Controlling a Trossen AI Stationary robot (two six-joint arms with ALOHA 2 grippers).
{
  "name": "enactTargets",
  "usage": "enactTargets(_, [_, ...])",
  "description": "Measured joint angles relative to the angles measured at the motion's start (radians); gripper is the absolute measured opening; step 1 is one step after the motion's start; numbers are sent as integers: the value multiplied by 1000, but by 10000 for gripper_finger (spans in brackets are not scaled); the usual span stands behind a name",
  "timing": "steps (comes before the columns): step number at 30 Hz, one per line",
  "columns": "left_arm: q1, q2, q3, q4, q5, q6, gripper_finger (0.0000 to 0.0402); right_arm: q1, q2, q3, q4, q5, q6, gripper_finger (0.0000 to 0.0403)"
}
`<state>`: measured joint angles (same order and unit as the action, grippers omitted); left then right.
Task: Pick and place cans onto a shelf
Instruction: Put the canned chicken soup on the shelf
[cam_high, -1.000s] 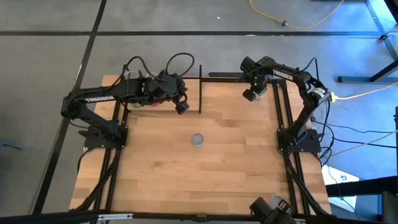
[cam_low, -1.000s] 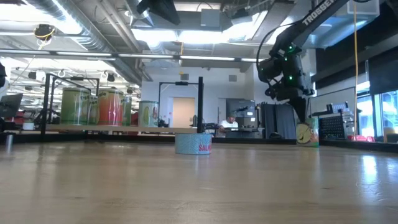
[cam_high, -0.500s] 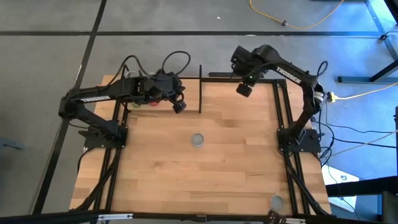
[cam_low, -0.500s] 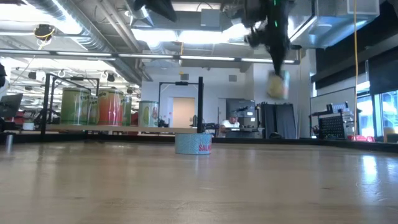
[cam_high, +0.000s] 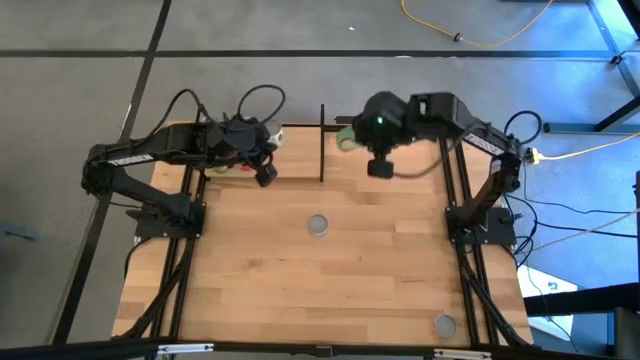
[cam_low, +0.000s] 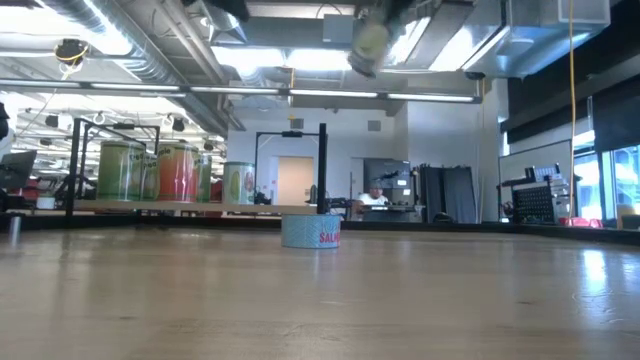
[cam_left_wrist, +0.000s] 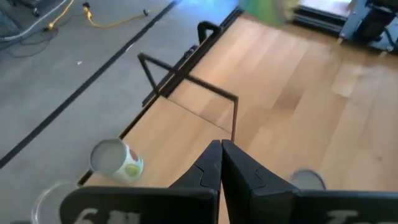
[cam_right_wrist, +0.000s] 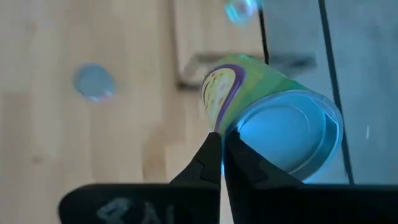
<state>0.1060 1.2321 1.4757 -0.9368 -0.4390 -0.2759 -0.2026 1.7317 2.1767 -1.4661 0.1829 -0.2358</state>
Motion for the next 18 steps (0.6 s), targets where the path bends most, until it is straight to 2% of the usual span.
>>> enactTargets(4, [0,-20,0,-49,0,-35,0,121,1,-2,103,-12,-34,6])
enactTargets(9, [0,-36,0,-108,0,-80,0,224,29,-7,250,-108,-37,6])
enactTargets(14, [0,-36,1,-151,-1,-121,0,276,97,-7,314,-117,-38,6])
enactTargets(18, [0,-36,1,-179,19,-141,0,288,175,-9,346,-184,-39,6])
